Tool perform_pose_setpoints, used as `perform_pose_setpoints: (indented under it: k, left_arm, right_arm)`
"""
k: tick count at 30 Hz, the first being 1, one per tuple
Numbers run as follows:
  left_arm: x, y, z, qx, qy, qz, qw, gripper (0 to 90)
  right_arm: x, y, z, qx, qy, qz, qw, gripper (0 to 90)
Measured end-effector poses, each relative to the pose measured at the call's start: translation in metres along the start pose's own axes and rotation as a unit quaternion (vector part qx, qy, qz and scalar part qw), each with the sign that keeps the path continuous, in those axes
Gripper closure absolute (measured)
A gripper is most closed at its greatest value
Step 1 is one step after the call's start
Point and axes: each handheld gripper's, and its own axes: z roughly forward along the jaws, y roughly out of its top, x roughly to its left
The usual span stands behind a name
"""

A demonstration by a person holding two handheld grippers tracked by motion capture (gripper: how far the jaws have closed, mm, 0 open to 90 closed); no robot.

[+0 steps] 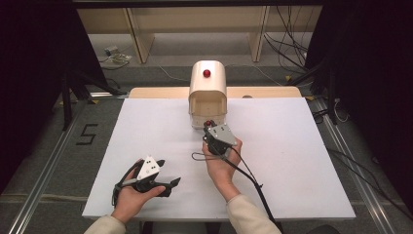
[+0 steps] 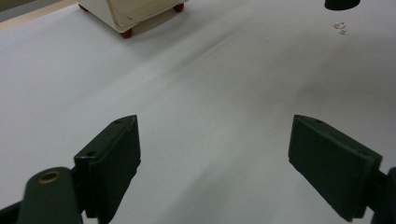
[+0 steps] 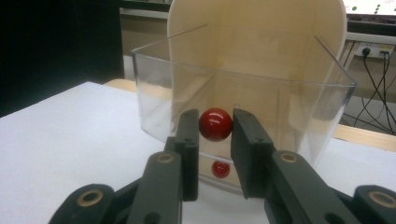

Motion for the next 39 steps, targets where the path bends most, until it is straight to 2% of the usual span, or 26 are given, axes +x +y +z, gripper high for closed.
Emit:
perform_pose_setpoints:
  k: [4, 9, 19, 24, 30, 36, 39]
  left_arm:
    - [0.0, 0.0, 0.0, 0.001, 0.0, 0.001, 1.0, 16.5]
    - [0.0, 0.0, 0.0, 0.0, 0.0, 0.001, 1.0, 16.5]
    - [0.0, 0.0, 0.0, 0.0, 0.001, 0.0, 1.0, 16.5]
    - [0.0, 0.0, 0.0, 0.001, 0.001, 0.0, 1.0, 16.5]
    - [0.0, 0.0, 0.0, 0.004, 0.0, 0.001, 1.0, 16.5]
    - [0.0, 0.0, 0.001, 0.002, 0.001, 0.0, 1.0, 16.5]
    - [0.0, 0.0, 0.001, 0.004, 0.0, 0.001, 1.0, 16.5]
  right_arm:
    - [-0.001, 0.001, -0.001, 0.001, 0.003, -0.007, 1.0, 72.5]
    - [-0.006, 0.002, -0.003, 0.008, 0.009, -0.011, 0.9999, 65.8]
    - [-0.021, 0.002, -0.01, 0.036, 0.056, -0.021, 0.9975, 51.3]
    - [-0.03, 0.003, -0.015, 0.058, 0.084, -0.026, 0.9945, 47.8]
    - [-0.042, 0.001, -0.022, 0.07, 0.098, -0.03, 0.9922, 45.2]
    - [-0.057, -0.002, -0.028, 0.101, 0.117, -0.035, 0.9874, 44.6]
    - [-0.065, -0.005, -0.032, 0.119, 0.129, -0.028, 0.9842, 44.3]
